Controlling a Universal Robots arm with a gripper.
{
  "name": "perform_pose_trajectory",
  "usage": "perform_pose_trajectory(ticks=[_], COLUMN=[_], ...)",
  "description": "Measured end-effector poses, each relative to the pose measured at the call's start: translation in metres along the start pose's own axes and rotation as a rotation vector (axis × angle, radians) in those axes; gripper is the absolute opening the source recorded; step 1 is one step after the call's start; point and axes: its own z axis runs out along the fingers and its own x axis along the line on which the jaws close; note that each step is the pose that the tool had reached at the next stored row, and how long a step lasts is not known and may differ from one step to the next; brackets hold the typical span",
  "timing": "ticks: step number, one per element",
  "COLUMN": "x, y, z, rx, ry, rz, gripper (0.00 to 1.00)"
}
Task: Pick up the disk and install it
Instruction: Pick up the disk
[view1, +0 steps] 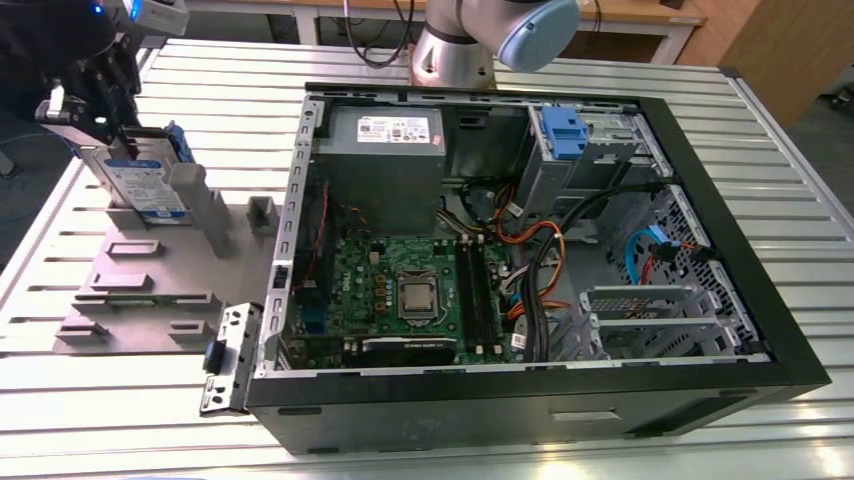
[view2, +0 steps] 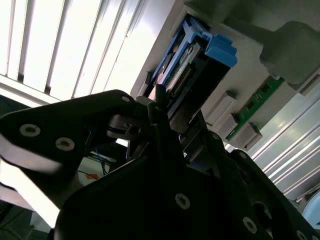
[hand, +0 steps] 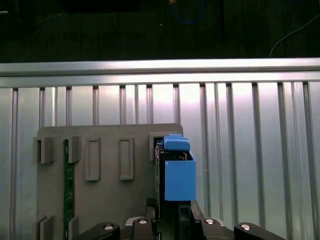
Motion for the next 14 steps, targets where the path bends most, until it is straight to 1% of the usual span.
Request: perform_pose_trajectory(ticks=[1, 14], x=[0.0000, 0.0000], y=[0.0000, -0.0001], z=[0.0001, 0.0008], rx=[0.0000, 0.0001], ry=[-0.0001, -0.0002], rz=[0.000, 0.000], gripper=[0.35, 0.35])
